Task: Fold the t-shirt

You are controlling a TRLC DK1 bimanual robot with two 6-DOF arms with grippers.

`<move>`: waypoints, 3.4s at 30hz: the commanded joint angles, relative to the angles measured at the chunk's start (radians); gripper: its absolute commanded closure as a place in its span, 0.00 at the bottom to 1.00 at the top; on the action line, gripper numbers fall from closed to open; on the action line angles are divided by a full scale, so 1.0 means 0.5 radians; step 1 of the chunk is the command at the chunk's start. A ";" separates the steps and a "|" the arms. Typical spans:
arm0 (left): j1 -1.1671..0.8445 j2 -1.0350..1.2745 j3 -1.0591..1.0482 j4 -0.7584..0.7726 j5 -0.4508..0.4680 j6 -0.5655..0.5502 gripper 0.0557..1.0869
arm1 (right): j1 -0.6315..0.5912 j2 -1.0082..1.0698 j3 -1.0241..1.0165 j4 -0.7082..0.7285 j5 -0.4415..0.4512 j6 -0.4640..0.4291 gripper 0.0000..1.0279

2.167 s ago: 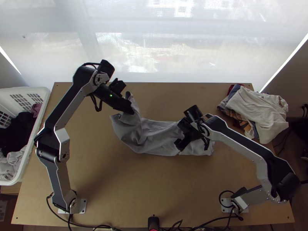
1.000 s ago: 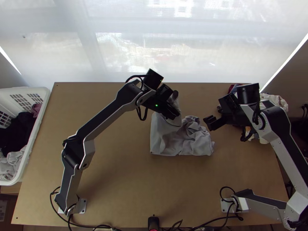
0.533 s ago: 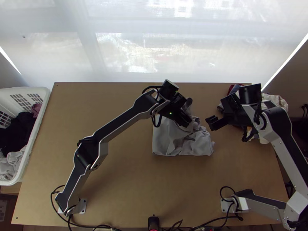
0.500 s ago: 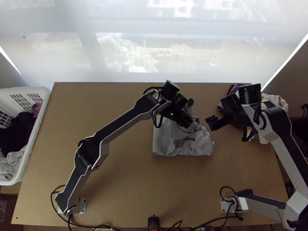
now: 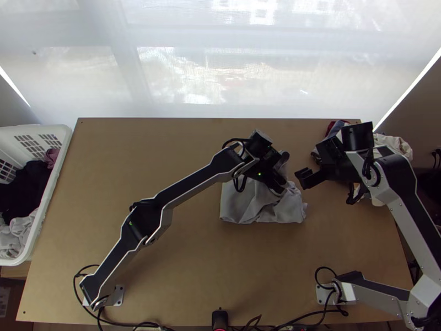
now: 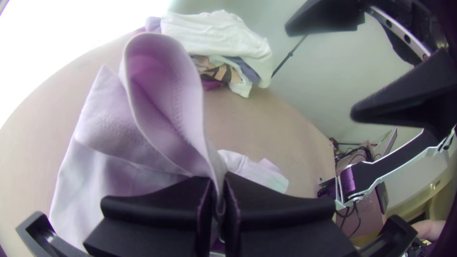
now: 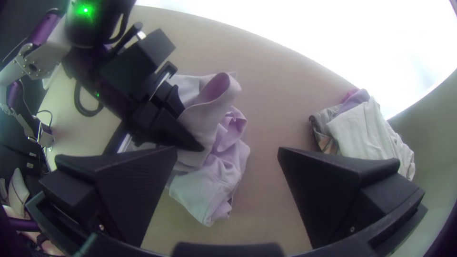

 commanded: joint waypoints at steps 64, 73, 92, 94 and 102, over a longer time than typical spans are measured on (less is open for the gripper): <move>0.655 -0.673 -0.768 -0.871 -0.250 0.553 0.05 | -0.015 -0.520 -1.016 0.270 0.001 -0.134 0.04; 0.585 -0.557 -0.649 -0.874 -0.250 0.575 0.05 | -0.070 -0.646 -1.010 0.218 0.001 -0.051 0.04; 0.364 -0.103 -0.176 -0.901 -0.330 0.654 0.05 | 0.255 0.581 -0.393 0.748 0.035 0.007 0.04; 0.342 -0.075 -0.176 -0.901 -0.348 0.657 0.05 | 0.218 0.651 -0.448 0.828 0.032 0.004 0.04; 0.349 0.051 -0.198 -0.978 -0.354 0.663 0.05 | 0.092 0.814 -0.633 1.037 0.026 0.004 0.04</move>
